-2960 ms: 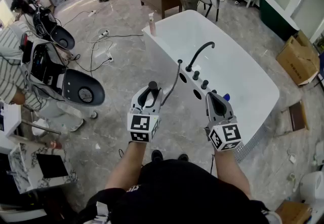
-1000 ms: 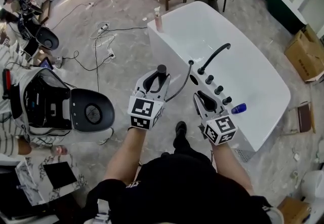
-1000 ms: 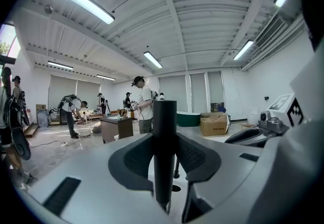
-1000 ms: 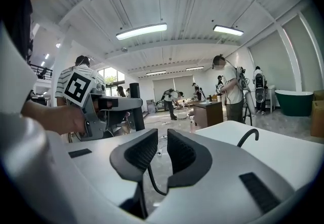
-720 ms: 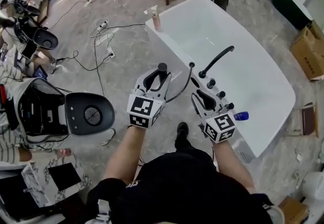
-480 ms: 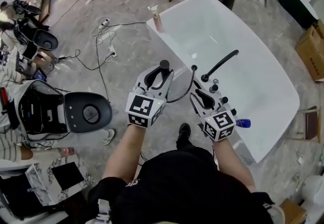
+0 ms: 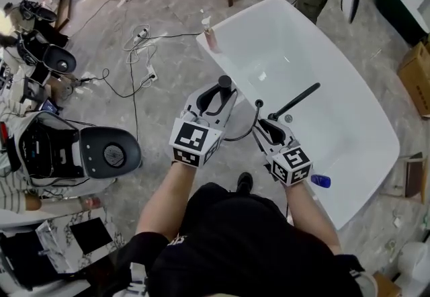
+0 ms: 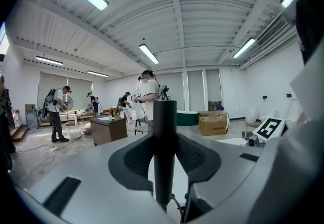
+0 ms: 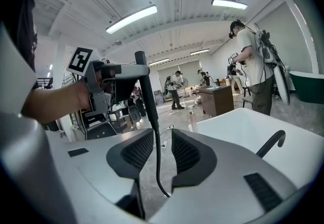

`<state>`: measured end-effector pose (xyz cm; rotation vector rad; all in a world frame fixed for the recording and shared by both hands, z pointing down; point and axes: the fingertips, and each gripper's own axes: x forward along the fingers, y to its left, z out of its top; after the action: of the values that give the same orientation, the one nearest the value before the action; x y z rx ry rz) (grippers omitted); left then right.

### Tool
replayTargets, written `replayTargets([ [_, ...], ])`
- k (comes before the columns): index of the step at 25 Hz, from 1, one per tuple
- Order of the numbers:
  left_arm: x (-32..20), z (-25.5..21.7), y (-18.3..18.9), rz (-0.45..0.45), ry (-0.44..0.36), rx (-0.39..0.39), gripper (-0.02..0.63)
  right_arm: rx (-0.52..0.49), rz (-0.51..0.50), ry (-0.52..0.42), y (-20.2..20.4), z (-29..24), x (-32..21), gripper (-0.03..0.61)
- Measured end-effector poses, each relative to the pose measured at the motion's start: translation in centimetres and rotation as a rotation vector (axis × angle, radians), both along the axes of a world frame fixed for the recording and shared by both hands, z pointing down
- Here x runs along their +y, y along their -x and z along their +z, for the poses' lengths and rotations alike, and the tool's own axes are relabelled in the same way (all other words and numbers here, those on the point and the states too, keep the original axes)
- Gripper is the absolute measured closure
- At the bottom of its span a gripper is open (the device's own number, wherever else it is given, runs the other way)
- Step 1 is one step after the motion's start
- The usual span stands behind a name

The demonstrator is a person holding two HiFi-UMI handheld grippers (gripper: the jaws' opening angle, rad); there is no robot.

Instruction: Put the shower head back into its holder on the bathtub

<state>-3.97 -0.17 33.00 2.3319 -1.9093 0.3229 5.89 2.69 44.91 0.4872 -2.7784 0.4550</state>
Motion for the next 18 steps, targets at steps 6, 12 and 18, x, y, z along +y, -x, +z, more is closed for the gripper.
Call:
replayTargets([
  [6,-2.8,1.8,2.0,0.028,0.023,0.021,0.469,0.036,0.01,0.011,2.0,1.3,-2.0,0.443],
  [12,-7.5,3.0,4.9,0.133,0.015,0.063,0.469,0.077,0.093,0.0,5.3,2.4,-5.7,0.434],
  [18,-10.8,0.9,5.1,0.371,-0.029,0.098,0.469,0.094,0.268,0.014,7.9,2.5,-8.5,0.426],
])
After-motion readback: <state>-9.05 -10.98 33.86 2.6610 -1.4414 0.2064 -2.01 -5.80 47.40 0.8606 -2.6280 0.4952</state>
